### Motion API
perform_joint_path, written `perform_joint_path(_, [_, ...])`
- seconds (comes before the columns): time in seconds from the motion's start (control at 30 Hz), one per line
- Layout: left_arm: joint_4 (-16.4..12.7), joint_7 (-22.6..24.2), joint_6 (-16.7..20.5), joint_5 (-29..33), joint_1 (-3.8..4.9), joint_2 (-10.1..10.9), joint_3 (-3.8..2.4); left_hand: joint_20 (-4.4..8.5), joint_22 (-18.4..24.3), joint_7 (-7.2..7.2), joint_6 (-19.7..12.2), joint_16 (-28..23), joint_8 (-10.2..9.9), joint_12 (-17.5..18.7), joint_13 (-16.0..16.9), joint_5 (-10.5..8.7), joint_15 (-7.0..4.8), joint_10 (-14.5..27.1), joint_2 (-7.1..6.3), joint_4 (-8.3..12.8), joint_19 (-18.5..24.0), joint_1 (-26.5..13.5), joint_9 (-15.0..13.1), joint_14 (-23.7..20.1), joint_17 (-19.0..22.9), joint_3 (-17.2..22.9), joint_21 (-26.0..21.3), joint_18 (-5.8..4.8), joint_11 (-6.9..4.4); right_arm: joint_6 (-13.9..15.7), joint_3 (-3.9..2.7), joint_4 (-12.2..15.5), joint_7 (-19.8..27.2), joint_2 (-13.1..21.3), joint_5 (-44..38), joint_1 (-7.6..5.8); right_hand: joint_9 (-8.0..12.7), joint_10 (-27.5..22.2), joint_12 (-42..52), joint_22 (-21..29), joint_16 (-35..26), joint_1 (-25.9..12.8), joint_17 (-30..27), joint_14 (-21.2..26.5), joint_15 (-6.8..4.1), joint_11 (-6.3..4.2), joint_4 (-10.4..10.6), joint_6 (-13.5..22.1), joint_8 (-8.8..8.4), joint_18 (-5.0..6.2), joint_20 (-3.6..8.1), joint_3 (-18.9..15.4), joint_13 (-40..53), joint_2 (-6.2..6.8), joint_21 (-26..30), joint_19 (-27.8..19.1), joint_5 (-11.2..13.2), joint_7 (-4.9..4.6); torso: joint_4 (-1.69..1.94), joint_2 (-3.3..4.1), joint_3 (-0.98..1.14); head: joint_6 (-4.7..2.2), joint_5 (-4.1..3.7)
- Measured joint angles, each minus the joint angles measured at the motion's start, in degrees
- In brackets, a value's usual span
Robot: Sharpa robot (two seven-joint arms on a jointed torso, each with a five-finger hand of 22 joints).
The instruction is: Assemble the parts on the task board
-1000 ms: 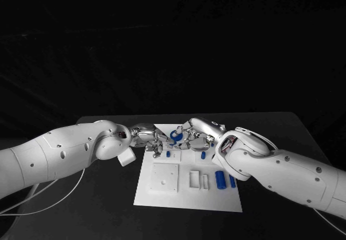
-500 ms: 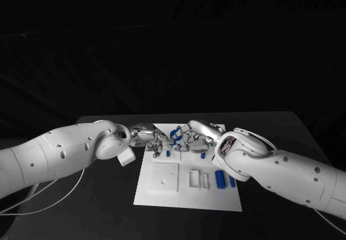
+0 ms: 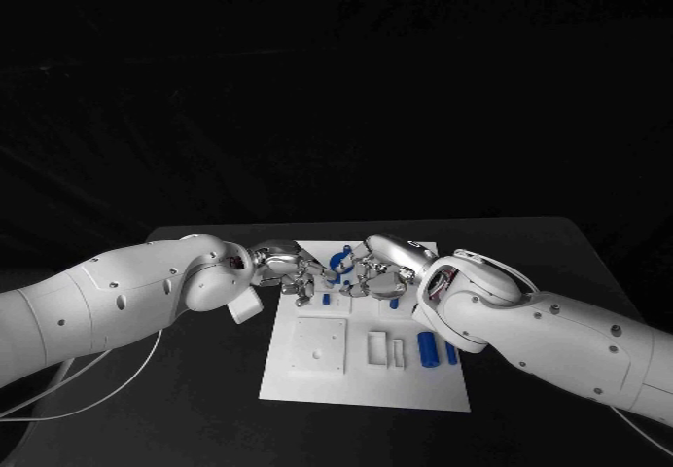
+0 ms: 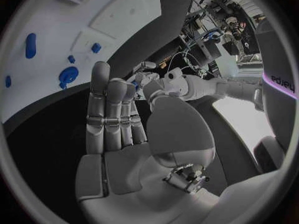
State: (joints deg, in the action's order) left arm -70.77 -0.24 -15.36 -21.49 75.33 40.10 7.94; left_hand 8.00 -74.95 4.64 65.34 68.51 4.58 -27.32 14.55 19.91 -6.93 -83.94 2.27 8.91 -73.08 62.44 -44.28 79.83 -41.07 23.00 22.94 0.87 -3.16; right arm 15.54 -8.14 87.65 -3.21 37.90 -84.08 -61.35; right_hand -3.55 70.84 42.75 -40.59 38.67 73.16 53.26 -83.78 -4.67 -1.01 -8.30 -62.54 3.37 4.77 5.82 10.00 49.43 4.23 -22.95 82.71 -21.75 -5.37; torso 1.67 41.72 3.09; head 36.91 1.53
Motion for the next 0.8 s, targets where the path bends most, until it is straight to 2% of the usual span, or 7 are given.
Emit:
perform_joint_path(0.57, [0.33,-0.81,1.76,0.12,-0.01,-0.04,-0.02,0.21,0.02,-0.07,-0.08,0.0,-0.08,0.0,0.0,0.0,0.13,-0.03,0.24,0.01,-0.22,-0.24,-0.11,0.07,0.0,-0.01,0.0,0.0,0.03,-0.31,0.16,-0.39,-0.23,-0.12,0.04,0.02,0.01,0.01,0.0,-0.61,0.0,-0.24,0.2,0.0,0.0,0.01,0.0,0.0,0.0,0.01,0.0,0.32,0.05,-0.24,0.42,0.0,0.0,0.0,0.05,-0.01,-0.01,0.12,0.09])
perform_joint_path(0.67, [0.35,-0.94,1.88,0.13,-0.01,-0.07,-0.02,0.21,0.02,-0.09,-0.09,0.0,-0.04,0.0,0.01,-0.01,0.19,-0.08,0.26,0.01,-0.22,-0.25,-0.21,0.01,-0.01,-0.01,0.0,0.0,0.09,-0.31,0.18,-0.52,-0.36,-0.15,0.07,0.03,0.0,0.0,0.0,-0.79,0.0,-0.54,0.2,0.46,0.08,0.02,0.2,0.16,0.0,0.01,0.0,0.52,0.05,0.07,0.72,0.0,0.0,-0.11,0.04,-0.01,0.01,0.18,0.1])
perform_joint_path(0.7, [0.34,-0.99,1.94,0.13,-0.01,-0.1,-0.02,0.21,0.02,-0.1,-0.1,0.0,-0.04,0.0,0.01,-0.01,0.19,-0.11,0.26,0.01,-0.22,-0.26,-0.22,0.01,-0.01,-0.01,0.0,0.0,0.11,-0.3,0.18,-0.56,-0.44,-0.15,0.1,0.03,-0.04,-0.31,-0.01,-0.79,0.0,-0.76,0.2,0.63,0.2,0.29,0.27,1.07,0.01,0.0,0.0,0.51,0.04,0.28,0.96,0.0,0.0,-0.48,0.04,-0.01,0.01,0.19,0.13])
perform_joint_path(0.73, [0.32,-1.04,2.08,0.11,-0.01,-0.15,-0.04,0.21,0.02,-0.1,-0.1,0.0,-0.04,0.0,0.01,-0.01,0.18,-0.11,0.26,0.01,-0.22,-0.26,-0.22,0.02,-0.01,-0.01,0.0,0.0,0.11,-0.26,0.21,-0.62,-0.58,-0.14,0.15,0.04,-0.14,-1.49,-0.43,-0.74,-0.31,-1.31,0.13,1.55,0.51,0.57,1.0,4.5,0.25,0.01,-0.49,-0.22,-0.14,0.83,1.59,-0.5,0.0,-0.8,0.04,-0.01,0.0,0.21,0.17])
perform_joint_path(0.8, [0.21,-1.13,2.38,0.01,0.0,-0.24,-0.06,0.42,0.02,-0.15,-0.15,0.0,-0.04,0.0,0.01,0.12,0.07,-0.04,0.27,0.01,-0.43,-0.26,-0.23,0.13,-0.12,-0.01,0.0,0.0,0.04,-0.14,0.26,-0.78,-0.81,-0.1,0.29,0.08,0.01,-2.09,-0.74,-0.39,-0.81,-1.37,-0.17,2.26,1.01,1.02,2.09,9.22,0.31,0.0,-1.05,-1.31,-0.8,0.89,2.44,-1.06,0.0,-1.29,0.05,0.0,0.0,0.23,0.24])
